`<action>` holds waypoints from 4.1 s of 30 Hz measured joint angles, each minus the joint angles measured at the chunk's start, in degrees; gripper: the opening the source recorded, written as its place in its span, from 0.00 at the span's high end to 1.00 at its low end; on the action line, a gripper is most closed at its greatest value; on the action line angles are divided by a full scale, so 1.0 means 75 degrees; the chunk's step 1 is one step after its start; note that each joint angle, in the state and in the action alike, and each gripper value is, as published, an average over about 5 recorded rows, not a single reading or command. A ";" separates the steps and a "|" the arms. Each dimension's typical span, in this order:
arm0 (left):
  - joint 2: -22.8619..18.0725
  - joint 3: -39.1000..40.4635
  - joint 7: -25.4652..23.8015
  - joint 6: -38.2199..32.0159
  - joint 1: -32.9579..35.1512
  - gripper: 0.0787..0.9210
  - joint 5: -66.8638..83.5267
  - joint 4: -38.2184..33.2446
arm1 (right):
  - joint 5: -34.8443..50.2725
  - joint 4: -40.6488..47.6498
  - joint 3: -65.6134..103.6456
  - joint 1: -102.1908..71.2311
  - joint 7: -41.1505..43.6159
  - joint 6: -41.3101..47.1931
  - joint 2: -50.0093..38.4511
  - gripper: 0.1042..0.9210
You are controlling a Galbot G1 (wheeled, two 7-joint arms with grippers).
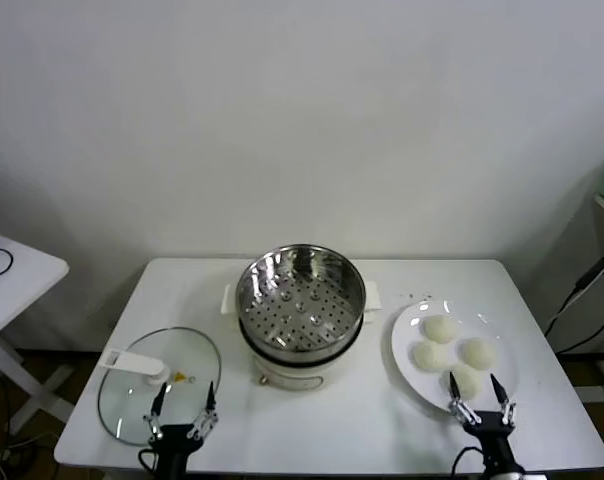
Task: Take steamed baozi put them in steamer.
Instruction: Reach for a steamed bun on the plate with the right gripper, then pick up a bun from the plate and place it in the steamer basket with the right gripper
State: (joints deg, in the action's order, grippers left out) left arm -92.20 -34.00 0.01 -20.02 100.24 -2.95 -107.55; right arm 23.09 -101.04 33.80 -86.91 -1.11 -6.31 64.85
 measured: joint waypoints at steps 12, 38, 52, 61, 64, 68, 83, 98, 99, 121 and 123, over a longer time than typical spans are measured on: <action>0.0000 -0.0005 -0.0033 -0.0116 0.0008 0.12 -0.0149 0.0110 | -0.1023 0.0503 -0.0862 0.2444 0.1952 0.2445 -0.2324 0.12; 0.0000 0.0151 -0.0147 -0.0418 -0.0016 0.12 -0.0684 0.0448 | -0.2773 0.4055 -1.0274 1.1819 0.8099 0.1720 -0.4275 0.12; 0.0000 0.0007 -0.0240 -0.0429 -0.0029 0.12 -0.0745 0.0447 | -0.2509 0.5397 -1.2583 1.3166 0.8689 0.1724 -0.3206 0.12; 0.0000 -0.0094 -0.0267 -0.0443 -0.0083 0.12 -0.0814 0.0581 | -0.2664 0.6089 -1.2715 1.3101 0.8801 0.1704 -0.2570 0.12; 0.0000 -0.0129 -0.0289 -0.0451 -0.0091 0.12 -0.0842 0.0614 | -0.2765 0.6265 -1.2688 1.3008 0.8818 0.1680 -0.2434 0.12; 0.0000 -0.0162 -0.0327 -0.0456 -0.0109 0.12 -0.0889 0.0660 | -0.2916 0.6481 -1.2599 1.2852 0.8817 0.1651 -0.2292 0.12; 0.0000 -0.0200 -0.0351 -0.0516 -0.0142 0.12 -0.1062 0.0763 | -0.3290 0.6916 -1.2141 1.2461 0.8742 0.1541 -0.1991 0.24; 0.0000 -0.0204 -0.0299 -0.0678 -0.0074 0.12 -0.1209 0.0812 | -0.3139 0.6405 -1.2421 1.3150 0.8789 0.1072 -0.2197 0.30; 0.0000 -0.0206 -0.0297 -0.0689 -0.0057 0.12 -0.1216 0.0813 | -0.3072 0.6334 -1.2520 1.3315 0.8803 0.0985 -0.2199 0.30; 0.0000 -0.0280 -0.0182 -0.0820 -0.0088 0.12 -0.1301 0.0868 | -0.2521 0.5087 -1.4331 1.6814 0.8651 -0.2083 -0.0537 0.29; 0.0000 -0.0284 -0.0176 -0.0827 -0.0094 0.12 -0.1312 0.0867 | -0.2630 0.5103 -1.4434 1.6885 0.8576 -0.2360 -0.0196 0.29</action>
State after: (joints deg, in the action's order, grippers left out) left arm -92.20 -36.13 -1.31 -26.22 99.53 -12.79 -101.04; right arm 3.36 -62.77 -74.46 39.74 63.21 -24.01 63.38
